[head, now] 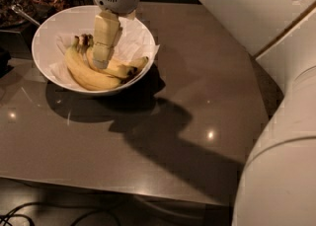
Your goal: Pick banana from white bowl
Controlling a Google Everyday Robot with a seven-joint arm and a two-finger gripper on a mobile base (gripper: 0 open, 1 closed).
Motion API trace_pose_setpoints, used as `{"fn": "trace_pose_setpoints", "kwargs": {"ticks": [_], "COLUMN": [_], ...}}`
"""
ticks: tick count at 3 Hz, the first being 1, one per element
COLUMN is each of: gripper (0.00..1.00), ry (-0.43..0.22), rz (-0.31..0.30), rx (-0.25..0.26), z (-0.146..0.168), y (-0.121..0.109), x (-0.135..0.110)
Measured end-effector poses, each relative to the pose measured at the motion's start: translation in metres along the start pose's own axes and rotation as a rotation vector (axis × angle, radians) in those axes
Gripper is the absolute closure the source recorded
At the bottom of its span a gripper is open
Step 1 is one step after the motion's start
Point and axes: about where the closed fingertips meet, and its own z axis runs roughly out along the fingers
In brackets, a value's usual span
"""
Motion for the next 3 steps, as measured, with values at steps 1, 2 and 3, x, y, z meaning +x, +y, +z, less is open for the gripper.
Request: {"fn": "trace_pose_setpoints", "kwargs": {"ticks": [1, 2, 3], "gripper": [0.17, 0.25, 0.31], "ry": [-0.006, -0.011, -0.010], "rz": [0.019, 0.049, 0.073], "rx": [-0.033, -0.055, -0.069], "z": [0.011, 0.018, 0.023], "y": [-0.005, -0.010, -0.014], "x": [-0.005, -0.006, -0.009]}}
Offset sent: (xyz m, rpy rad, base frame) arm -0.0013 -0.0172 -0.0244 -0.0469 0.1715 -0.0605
